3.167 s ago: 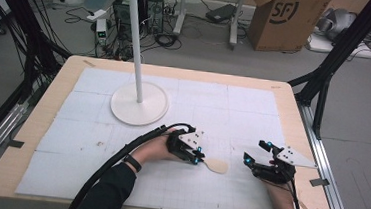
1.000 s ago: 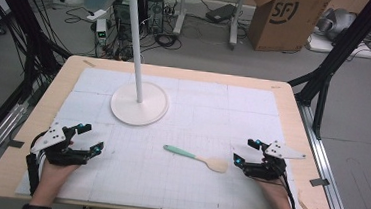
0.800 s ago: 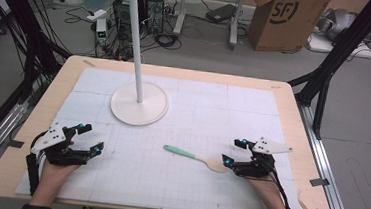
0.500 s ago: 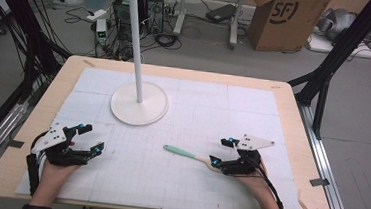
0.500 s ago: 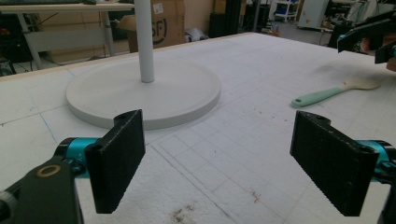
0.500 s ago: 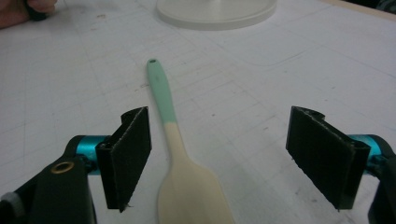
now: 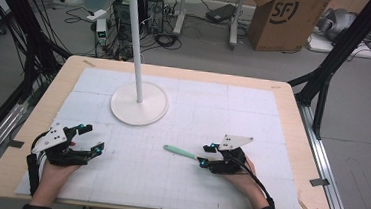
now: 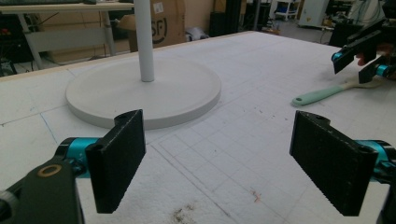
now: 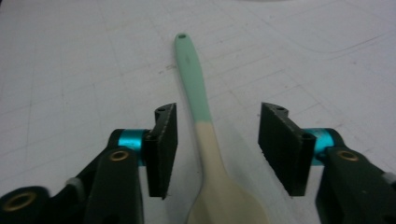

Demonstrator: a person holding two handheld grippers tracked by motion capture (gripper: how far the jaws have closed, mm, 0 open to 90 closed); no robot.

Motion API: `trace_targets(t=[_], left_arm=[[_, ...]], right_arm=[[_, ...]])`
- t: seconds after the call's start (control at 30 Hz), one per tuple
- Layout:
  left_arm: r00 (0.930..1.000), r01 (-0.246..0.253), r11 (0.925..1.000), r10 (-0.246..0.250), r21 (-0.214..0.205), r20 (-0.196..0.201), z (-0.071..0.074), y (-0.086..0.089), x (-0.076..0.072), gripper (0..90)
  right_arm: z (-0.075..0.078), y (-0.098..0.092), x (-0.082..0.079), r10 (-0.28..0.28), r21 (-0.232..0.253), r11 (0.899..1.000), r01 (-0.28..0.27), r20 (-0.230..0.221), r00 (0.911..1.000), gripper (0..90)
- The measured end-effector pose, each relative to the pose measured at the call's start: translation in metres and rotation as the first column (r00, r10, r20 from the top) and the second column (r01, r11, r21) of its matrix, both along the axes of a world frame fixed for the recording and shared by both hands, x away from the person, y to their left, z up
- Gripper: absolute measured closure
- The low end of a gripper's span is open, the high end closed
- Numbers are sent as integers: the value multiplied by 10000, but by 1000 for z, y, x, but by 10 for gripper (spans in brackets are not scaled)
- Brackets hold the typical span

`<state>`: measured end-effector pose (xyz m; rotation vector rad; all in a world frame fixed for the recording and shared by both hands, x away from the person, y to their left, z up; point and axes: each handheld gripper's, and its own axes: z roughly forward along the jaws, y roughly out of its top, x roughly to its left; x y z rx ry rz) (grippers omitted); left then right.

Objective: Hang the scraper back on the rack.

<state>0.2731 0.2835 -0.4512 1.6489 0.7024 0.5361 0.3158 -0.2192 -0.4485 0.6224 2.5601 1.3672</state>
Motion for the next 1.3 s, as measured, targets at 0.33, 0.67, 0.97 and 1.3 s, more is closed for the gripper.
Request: trace_targets(t=[0.33, 0.67, 0.97, 1.3], left_arm=[[10000, -9, 10000, 9, 29, 22, 0, 0, 0, 192], [10000, -26, 9999, 26, 102, 34, 0, -1, 0, 196], [10000, -30, 9999, 29, 141, 71, 0, -1, -1, 197], [10000, -30, 9999, 29, 135, 88, 0, -1, -1, 198]], right_arm=[[-3, 11, 1, 404, -1000, 9941, -413, -115, 9991, 692], [-2, 15, 4, 395, -1079, 9933, -423, -281, 9988, 788], [-2, 14, 4, 306, -1010, 9943, -346, -416, 9987, 815], [21, 12, 8, -37, -248, 9997, 27, -402, 9992, 817]])
